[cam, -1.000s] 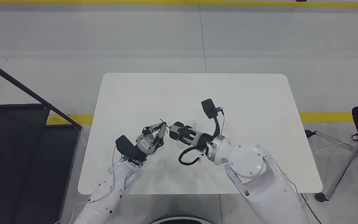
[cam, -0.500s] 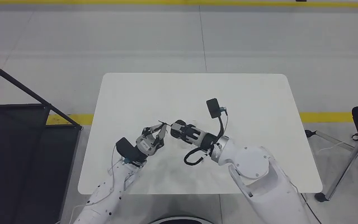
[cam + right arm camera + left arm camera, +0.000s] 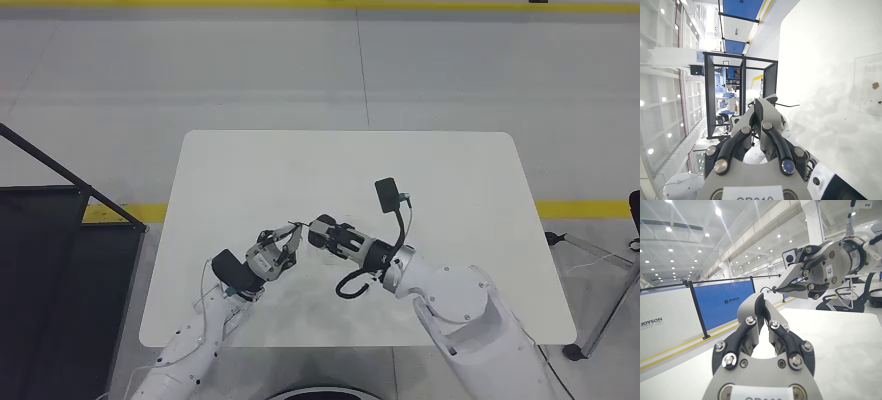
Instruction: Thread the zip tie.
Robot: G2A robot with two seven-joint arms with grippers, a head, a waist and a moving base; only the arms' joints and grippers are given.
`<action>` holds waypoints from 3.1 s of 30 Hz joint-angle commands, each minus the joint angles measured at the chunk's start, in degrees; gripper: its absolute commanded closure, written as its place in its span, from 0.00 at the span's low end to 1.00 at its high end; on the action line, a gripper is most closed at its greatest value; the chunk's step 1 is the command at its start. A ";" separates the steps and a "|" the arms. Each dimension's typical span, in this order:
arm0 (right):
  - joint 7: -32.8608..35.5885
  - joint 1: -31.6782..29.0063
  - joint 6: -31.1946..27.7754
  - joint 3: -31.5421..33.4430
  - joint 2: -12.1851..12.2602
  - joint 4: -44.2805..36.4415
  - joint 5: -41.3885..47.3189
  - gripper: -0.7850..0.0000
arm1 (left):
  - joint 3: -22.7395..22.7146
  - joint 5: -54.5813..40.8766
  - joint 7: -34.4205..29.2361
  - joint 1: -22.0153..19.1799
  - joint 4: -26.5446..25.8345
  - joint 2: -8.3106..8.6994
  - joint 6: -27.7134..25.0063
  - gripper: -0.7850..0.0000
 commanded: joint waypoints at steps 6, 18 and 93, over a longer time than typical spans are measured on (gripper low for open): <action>0.28 0.26 1.00 -0.19 0.01 -0.23 -0.71 1.00 | 0.27 1.13 0.64 -0.08 0.26 0.06 0.83 1.00; 0.24 -1.96 -0.26 2.75 0.38 -2.24 0.57 0.00 | 0.14 -1.90 0.83 0.24 -0.24 -0.06 0.48 1.00; -0.57 -2.75 -33.31 0.42 0.78 5.13 -18.42 0.74 | 0.64 -50.79 -28.96 5.89 -15.20 -2.87 -15.69 1.00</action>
